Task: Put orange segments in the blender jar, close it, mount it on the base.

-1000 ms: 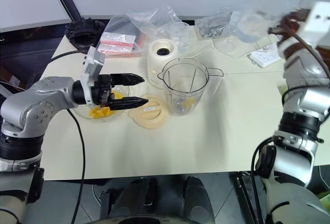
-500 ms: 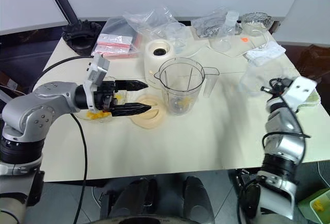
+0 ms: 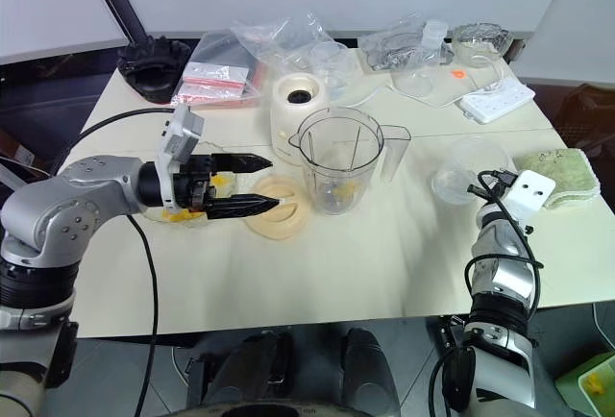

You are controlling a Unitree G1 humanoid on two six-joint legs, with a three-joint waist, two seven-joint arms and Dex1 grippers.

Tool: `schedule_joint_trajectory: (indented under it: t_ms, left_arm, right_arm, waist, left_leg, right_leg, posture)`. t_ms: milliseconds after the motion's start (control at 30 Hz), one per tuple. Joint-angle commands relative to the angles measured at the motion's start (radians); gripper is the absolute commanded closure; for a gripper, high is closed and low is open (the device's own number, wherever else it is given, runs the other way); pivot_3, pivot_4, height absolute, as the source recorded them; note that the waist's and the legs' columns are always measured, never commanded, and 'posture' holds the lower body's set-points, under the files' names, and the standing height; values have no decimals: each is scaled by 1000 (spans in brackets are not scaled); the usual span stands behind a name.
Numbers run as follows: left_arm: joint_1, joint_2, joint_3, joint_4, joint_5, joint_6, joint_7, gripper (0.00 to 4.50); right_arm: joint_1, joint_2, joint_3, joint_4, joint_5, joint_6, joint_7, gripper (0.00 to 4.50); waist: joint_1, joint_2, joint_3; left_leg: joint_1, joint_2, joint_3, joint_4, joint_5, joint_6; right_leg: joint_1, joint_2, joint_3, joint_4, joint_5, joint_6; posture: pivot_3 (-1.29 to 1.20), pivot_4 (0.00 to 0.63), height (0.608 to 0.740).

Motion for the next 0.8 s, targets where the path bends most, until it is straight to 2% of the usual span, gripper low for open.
schedule_joint_trajectory:
  t_ms: [33,233,600,800]
  left_arm:
    - [-1,11,17,-36,-12,-9,1,0]
    - [-8,10,10,-23,-2,-17,-6,0]
    - [-5,17,-3,-1,18,-32,-27,0]
    - [-10,68,-9,58,64,-65,-77,0]
  right_arm:
    - [3,-10,8,-12,-5,-32,1,3077]
    - [37,-8,14,-49,0,-10,0,49]
    - [240,18,29,-317,4,73,-15,49]
    - [397,40,43,-594,38,156,16,49]
  waist:
    - [0,0,0]
    - [-2,0,0]
    - [1,0,0]
    - [3,0,0]
  left_leg:
    - [0,0,0,0,0,0]
    - [0,0,0,0,0,0]
    - [0,0,0,0,0,0]
    - [0,0,0,0,0,0]
  right_leg:
    - [0,0,0,0,0,0]
    - [0,0,0,0,0,0]
    - [0,0,0,0,0,0]
    - [0,0,0,0,-1,-1]
  posture:
    - [0,150,740]
    - [0,150,740]
    - [0,150,740]
    - [0,150,740]
